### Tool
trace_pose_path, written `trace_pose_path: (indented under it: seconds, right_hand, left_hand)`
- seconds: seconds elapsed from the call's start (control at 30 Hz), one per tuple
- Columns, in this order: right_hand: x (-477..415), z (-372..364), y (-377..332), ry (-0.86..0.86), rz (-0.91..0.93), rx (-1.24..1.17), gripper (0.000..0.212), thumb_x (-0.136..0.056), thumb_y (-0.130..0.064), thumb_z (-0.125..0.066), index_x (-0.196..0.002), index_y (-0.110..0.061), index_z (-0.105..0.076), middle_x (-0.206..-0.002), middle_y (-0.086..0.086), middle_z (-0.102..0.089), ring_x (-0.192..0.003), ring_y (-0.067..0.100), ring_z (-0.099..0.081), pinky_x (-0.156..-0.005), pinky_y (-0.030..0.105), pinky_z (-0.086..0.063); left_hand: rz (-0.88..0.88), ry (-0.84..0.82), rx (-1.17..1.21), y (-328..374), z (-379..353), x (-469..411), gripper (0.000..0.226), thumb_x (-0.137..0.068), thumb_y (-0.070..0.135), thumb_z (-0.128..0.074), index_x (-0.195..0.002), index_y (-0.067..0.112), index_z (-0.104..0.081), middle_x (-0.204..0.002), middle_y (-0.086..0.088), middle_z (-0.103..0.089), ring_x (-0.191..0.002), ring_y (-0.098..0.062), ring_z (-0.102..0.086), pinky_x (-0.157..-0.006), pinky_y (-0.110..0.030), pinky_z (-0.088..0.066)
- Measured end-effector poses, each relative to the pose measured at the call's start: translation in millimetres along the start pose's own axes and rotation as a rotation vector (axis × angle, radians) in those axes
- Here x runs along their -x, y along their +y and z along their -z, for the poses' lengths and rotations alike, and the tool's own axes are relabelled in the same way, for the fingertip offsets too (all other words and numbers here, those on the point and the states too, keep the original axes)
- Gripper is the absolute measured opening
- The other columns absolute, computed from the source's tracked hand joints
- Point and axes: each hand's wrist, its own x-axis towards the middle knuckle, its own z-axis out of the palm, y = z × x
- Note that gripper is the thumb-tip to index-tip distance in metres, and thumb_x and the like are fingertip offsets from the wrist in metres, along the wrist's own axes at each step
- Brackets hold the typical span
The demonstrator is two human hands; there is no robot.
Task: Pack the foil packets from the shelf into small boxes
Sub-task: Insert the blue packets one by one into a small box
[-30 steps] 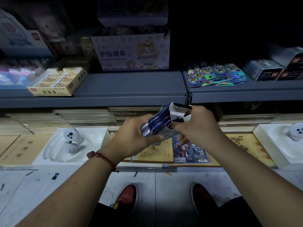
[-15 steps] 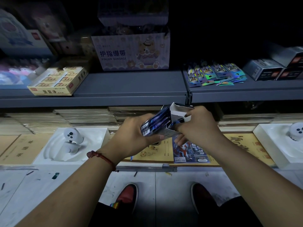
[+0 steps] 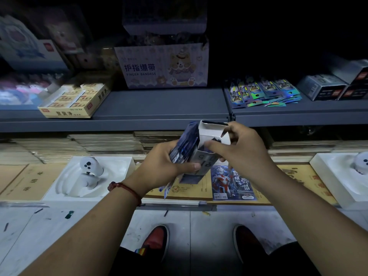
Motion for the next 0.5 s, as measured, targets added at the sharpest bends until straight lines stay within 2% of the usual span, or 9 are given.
trace_pose_path:
  seconds: [0.07,0.2,0.27,0.33,0.4,0.5]
  right_hand:
    - [0.5,-0.7,-0.3,0.042,0.053,-0.035,0.026,-0.083,-0.031,-0.082,-0.099,-0.02,-0.065,-0.088,0.008,-0.069,-0.069,0.026,-0.065,-0.068,0.047,-0.058]
    - [5.7,1.4,-3.7,0.233,0.257,0.035,0.031,-0.083,-0.022,-0.083,-0.101,-0.023,-0.058,-0.097,-0.004,-0.056,-0.068,0.002,-0.05,-0.071,0.019,-0.043]
    - [8.6,3.2,-7.6,0.266,0.393,0.105,0.021,-0.085,-0.016,-0.08,-0.097,-0.019,-0.063,-0.096,-0.006,-0.053,-0.071,-0.004,-0.049,-0.071,0.007,-0.035]
    - [10.2,2.8,-8.4,0.226,0.528,0.192,0.009,-0.088,-0.015,-0.077,-0.096,-0.016,-0.072,-0.095,-0.006,-0.057,-0.074,-0.007,-0.048,-0.071,0.008,-0.035]
    - [10.8,-0.8,-6.8,0.163,0.617,0.254,0.013,-0.09,-0.019,-0.074,-0.103,-0.016,-0.075,-0.099,-0.004,-0.064,-0.078,-0.003,-0.047,-0.072,0.017,-0.038]
    - [11.1,-7.7,-4.0,0.142,0.665,0.312,0.024,-0.092,-0.025,-0.067,-0.113,-0.018,-0.075,-0.101,-0.004,-0.071,-0.09,0.017,-0.061,-0.078,0.032,-0.05]
  left_hand:
    - [0.041,-0.014,0.055,0.5,1.3,-0.1,0.033,-0.08,0.022,-0.084,-0.109,0.014,-0.069,-0.101,0.0,-0.078,-0.092,-0.017,-0.076,-0.084,-0.042,-0.063]
    - [0.074,-0.001,0.125,2.5,1.2,0.7,0.032,-0.08,0.018,-0.083,-0.109,0.013,-0.071,-0.102,0.003,-0.079,-0.092,-0.013,-0.076,-0.079,-0.032,-0.063]
    - [0.075,0.023,0.147,2.1,1.1,0.1,0.029,-0.081,0.017,-0.083,-0.107,0.013,-0.072,-0.1,0.002,-0.079,-0.091,-0.013,-0.076,-0.077,-0.028,-0.061]
    - [0.067,0.058,0.17,1.6,1.0,-0.8,0.025,-0.081,0.014,-0.082,-0.104,0.009,-0.072,-0.096,-0.001,-0.079,-0.087,-0.015,-0.076,-0.073,-0.026,-0.059]
    - [0.059,0.068,0.19,2.2,0.0,-1.1,0.022,-0.082,0.01,-0.082,-0.101,0.006,-0.071,-0.09,0.0,-0.078,-0.082,-0.013,-0.075,-0.069,-0.022,-0.057]
    - [0.046,0.062,0.18,4.2,-1.6,-0.9,0.022,-0.081,0.009,-0.082,-0.101,0.008,-0.072,-0.089,-0.001,-0.078,-0.082,-0.013,-0.075,-0.069,-0.022,-0.057]
